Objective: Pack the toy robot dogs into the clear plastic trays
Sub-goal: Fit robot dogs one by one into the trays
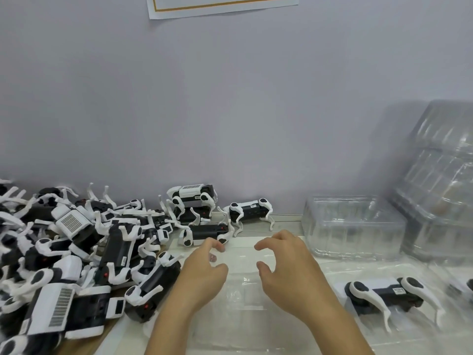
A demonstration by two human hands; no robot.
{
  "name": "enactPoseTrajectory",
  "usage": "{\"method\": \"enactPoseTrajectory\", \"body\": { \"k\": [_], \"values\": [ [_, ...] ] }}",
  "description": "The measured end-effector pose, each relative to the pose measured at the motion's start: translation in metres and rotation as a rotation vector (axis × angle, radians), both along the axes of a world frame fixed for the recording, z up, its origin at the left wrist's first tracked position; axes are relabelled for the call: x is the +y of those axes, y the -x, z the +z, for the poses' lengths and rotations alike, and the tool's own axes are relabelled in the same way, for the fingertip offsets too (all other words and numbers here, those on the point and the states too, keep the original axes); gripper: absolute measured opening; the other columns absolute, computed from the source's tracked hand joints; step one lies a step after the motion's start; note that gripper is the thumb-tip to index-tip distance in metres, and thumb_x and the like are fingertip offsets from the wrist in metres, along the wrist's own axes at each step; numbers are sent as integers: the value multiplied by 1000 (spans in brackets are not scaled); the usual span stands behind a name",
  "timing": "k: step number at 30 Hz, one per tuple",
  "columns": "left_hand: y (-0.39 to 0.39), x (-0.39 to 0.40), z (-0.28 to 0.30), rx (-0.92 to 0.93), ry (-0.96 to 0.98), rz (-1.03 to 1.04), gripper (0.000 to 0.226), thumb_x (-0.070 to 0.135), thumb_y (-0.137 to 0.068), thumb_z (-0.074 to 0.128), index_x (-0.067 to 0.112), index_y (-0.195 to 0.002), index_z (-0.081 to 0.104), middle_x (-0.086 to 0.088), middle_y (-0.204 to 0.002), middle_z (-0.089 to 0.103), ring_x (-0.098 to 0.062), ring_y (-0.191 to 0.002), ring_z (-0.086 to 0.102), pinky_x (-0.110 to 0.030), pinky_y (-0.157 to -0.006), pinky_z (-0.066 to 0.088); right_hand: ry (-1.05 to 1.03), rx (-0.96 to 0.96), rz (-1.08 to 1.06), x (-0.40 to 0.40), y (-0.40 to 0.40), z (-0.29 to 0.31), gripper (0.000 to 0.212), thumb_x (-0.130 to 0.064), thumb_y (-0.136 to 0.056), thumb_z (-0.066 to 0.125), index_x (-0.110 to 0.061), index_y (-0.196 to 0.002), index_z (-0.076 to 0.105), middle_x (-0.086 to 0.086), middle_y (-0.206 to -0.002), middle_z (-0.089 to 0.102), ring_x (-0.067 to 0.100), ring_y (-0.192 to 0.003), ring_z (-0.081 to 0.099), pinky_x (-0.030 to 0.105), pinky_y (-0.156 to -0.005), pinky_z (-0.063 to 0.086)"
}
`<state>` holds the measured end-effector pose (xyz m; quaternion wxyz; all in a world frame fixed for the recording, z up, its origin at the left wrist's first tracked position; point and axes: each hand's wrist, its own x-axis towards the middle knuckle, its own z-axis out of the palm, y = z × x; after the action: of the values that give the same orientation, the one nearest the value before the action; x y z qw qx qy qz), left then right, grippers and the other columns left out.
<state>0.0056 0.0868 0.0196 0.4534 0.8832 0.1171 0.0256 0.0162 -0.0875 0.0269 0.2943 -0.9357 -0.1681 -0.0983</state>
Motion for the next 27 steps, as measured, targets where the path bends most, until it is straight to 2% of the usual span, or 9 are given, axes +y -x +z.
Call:
{"method": "enactPoseTrajectory", "body": {
  "k": [5,9,13,16,19,21,23,25,27],
  "values": [
    [-1,-1,0,23,-65,-6,21,14,-87,51,30,-100,50,4,-107,54,-12,-81,56,-25,-63,43,24,-12,-38,0,-1,1,30,-34,-95,54,-39,-124,55,-19,-118,42,5,-110,50,26,-82,43],
    [0,-4,5,-39,-218,80,18,28,-91,49,30,-107,56,10,-116,56,-13,-103,55,-34,-88,47,34,-19,-55,0,-1,0,31,-28,-96,55,-40,-124,55,-19,-117,43,7,-106,54,28,-84,46],
    [5,-15,21,-248,-478,251,17,32,-94,46,29,-105,59,11,-105,62,-14,-91,51,-32,-72,42,25,-29,-71,1,-2,-1,31,-26,-96,54,-40,-123,56,-19,-115,43,7,-103,55,28,-82,47],
    [2,-20,33,-448,-305,270,10,30,-91,52,31,-95,61,14,-92,66,-14,-87,59,-36,-73,51,21,-28,-72,3,-2,-2,31,-27,-96,53,-40,-124,56,-19,-116,43,8,-103,56,27,-79,45],
    [-22,-19,40,-319,-224,134,14,32,-90,56,32,-104,59,15,-96,59,-17,-95,60,-38,-83,53,13,-21,-80,3,-2,-2,30,-29,-96,52,-40,-124,56,-19,-116,43,9,-99,56,27,-75,42],
    [-49,-17,39,-163,-408,13,18,32,-92,56,32,-110,56,14,-97,52,-19,-95,56,-34,-84,49,10,-11,-78,3,-2,-3,30,-30,-96,51,-39,-124,56,-19,-117,43,9,-96,55,27,-73,40],
    [-74,-15,35,-73,-584,-91,24,30,-95,55,27,-118,57,5,-111,57,-24,-99,56,-35,-87,49,4,-4,-77,2,-2,-4,30,-30,-96,51,-39,-124,57,-19,-117,43,8,-91,54,26,-72,38],
    [-93,-13,31,-20,-709,-165,19,26,-96,54,20,-113,59,-5,-115,60,-27,-97,56,-40,-88,51,-3,-2,-75,2,-1,-4,29,-31,-96,52,-39,-124,57,-19,-116,42,7,-89,54,26,-71,36],
    [-103,-10,30,23,-809,-221,10,21,-95,57,17,-103,59,-8,-104,56,-27,-90,53,-38,-82,49,-9,-2,-73,3,-2,-6,29,-31,-96,51,-39,-123,57,-20,-115,42,6,-87,53,26,-70,34]
  ]
}}
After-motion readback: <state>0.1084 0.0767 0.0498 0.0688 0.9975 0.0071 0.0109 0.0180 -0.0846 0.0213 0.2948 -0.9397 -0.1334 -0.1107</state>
